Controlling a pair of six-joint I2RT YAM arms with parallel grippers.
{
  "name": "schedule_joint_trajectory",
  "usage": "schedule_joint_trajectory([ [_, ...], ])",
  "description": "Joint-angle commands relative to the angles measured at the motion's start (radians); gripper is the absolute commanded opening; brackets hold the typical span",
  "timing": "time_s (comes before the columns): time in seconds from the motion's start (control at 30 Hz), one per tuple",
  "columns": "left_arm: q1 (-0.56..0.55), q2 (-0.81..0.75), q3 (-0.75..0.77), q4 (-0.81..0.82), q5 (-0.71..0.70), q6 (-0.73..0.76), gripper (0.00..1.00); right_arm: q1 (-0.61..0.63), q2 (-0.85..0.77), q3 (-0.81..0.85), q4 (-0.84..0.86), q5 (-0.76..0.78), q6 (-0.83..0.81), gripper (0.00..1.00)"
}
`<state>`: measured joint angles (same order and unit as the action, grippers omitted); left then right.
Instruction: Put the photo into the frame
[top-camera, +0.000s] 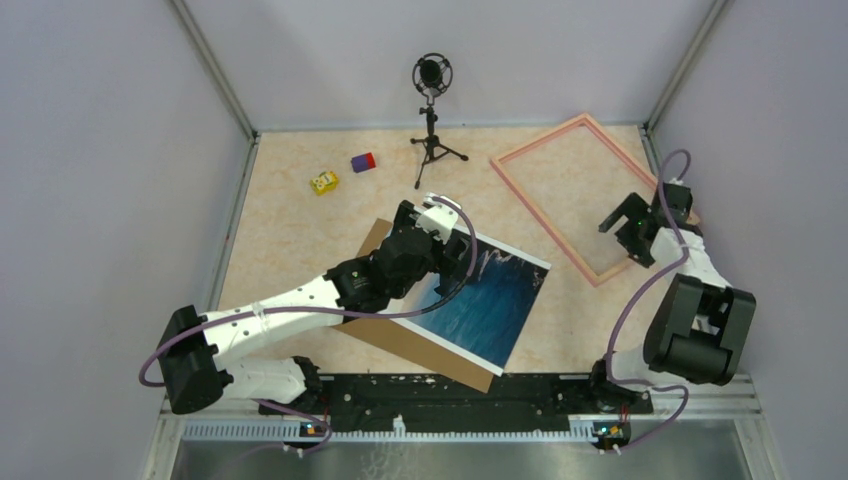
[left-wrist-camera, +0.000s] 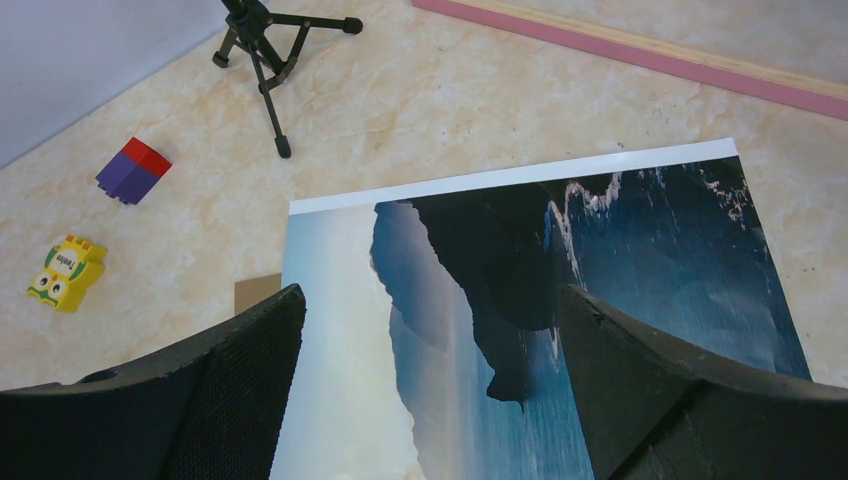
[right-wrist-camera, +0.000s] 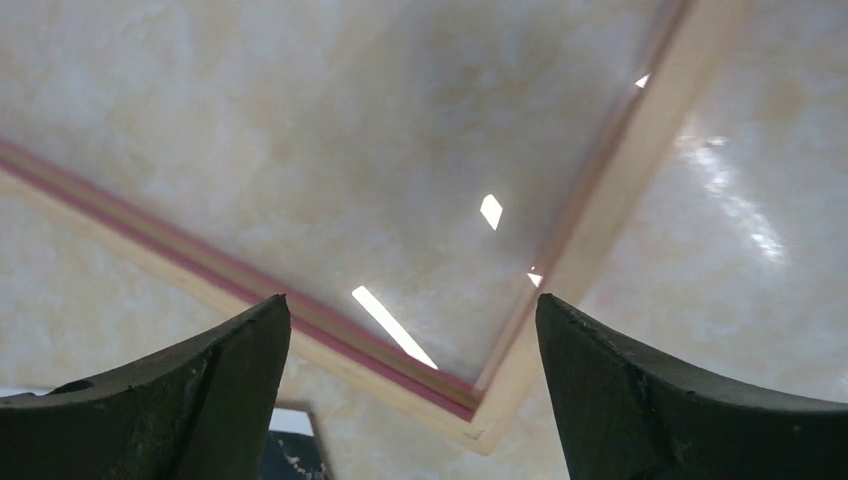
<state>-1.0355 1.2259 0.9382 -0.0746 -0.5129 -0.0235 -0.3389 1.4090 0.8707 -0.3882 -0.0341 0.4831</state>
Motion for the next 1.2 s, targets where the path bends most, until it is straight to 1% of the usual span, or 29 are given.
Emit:
schedule_joint_trajectory([
  [0.0,0.002,-0.020,0.004,0.029,0.008,-0.007,0.99,0.067,0.083,0.026,0.084,-0.177,-0.044,0.87],
  [0.07,0.002,-0.020,0.004,0.028,0.001,-0.005,0.99,0.068,0.117,0.017,0.097,-0.169,-0.014,0.84],
  [0.17,0.003,-0.018,0.002,0.027,-0.007,-0.003,0.99,0.068,0.120,-0.012,0.118,-0.123,0.024,0.84],
  [0.23,0.003,-0.019,0.003,0.028,-0.005,-0.003,0.99,0.068,0.126,-0.026,0.134,-0.121,0.038,0.85],
  [0.43,0.004,-0.018,0.002,0.029,-0.001,-0.004,0.99,0.068,0.129,-0.054,0.215,-0.196,0.060,0.86],
  [0.53,0.003,-0.019,0.000,0.026,-0.003,-0.008,0.99,0.069,0.128,-0.027,0.197,-0.260,0.043,0.86],
  [0.63,0.003,-0.014,-0.003,0.026,0.006,-0.016,0.99,0.070,0.029,-0.001,0.188,-0.341,-0.060,0.90],
  [0.7,0.002,-0.010,-0.005,0.025,0.015,-0.028,0.99,0.082,-0.073,0.003,0.190,-0.364,-0.153,0.97],
  [0.73,0.003,-0.007,-0.008,0.027,0.022,-0.030,0.99,0.085,-0.116,0.001,0.193,-0.387,-0.190,0.98],
  [0.77,0.003,-0.005,-0.010,0.030,0.027,-0.031,0.99,0.084,-0.146,-0.005,0.191,-0.409,-0.196,0.99],
  [0.87,0.011,-0.001,-0.023,0.046,0.035,-0.024,0.99,0.088,-0.185,-0.097,0.330,-0.553,-0.105,0.99],
  [0.9,0.021,0.000,-0.026,0.048,0.038,-0.024,0.99,0.095,-0.196,-0.124,0.372,-0.579,-0.079,0.99],
  [0.93,0.030,0.000,-0.027,0.050,0.030,-0.021,0.99,0.107,-0.197,-0.134,0.379,-0.583,-0.068,0.99],
  [0.97,0.035,0.002,-0.026,0.049,0.019,-0.017,0.99,0.122,-0.187,-0.127,0.376,-0.564,-0.066,0.99],
  [1.03,0.038,0.016,-0.019,0.042,-0.001,-0.014,0.99,0.162,-0.141,-0.080,0.302,-0.547,-0.080,0.99],
  [1.17,0.038,0.048,-0.007,0.039,0.019,-0.033,0.99,0.269,-0.047,0.015,0.175,-0.489,-0.083,0.99],
])
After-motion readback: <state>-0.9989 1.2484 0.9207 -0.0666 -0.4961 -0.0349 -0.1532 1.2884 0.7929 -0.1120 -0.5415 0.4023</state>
